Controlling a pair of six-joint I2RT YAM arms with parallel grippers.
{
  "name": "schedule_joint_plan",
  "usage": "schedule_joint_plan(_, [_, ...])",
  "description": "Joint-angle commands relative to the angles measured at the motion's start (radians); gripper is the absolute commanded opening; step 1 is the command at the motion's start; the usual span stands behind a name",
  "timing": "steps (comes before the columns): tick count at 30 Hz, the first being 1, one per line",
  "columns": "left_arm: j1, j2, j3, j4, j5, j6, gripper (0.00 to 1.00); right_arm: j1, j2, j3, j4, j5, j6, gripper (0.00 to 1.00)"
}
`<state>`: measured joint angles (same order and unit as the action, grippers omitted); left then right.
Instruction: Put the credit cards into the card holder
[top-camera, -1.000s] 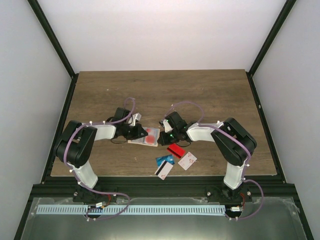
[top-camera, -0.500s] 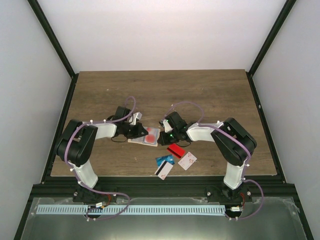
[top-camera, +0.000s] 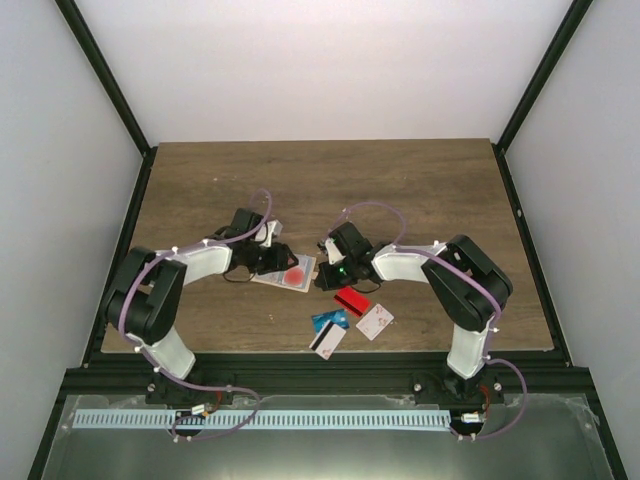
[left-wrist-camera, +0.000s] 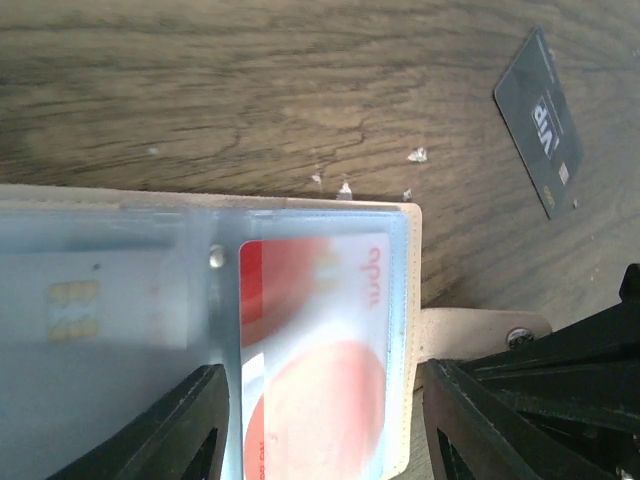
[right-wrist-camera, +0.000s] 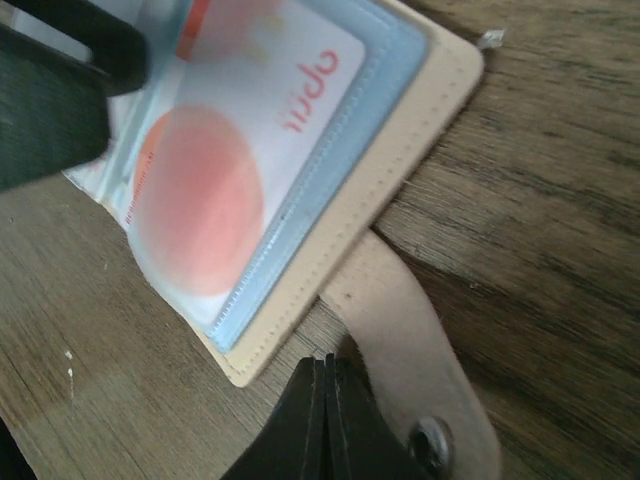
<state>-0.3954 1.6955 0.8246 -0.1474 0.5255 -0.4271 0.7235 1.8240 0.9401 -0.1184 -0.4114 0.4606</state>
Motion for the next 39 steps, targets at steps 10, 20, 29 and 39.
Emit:
schedule_joint_plan(10, [-0.061,-0.171,0.025,-0.167,-0.203,0.018,0.5,0.006,-0.096,0.039,-0.011,-0.045,0.033,0.06])
schedule_joint_plan(20, [-0.069,-0.109,-0.023,-0.059,-0.193,0.034,0.12,-0.016,-0.05,0.029,0.148,-0.145,0.224,0.22])
schedule_joint_plan(29, [-0.074,-0.043,-0.047,-0.024,-0.212,0.044,0.07,-0.035,0.026,0.052,0.164,-0.144,0.263,0.29])
schedule_joint_plan(39, [-0.074,0.001,-0.075,-0.017,-0.263,0.034,0.04,-0.042,0.078,0.074,0.168,-0.136,0.28,0.35])
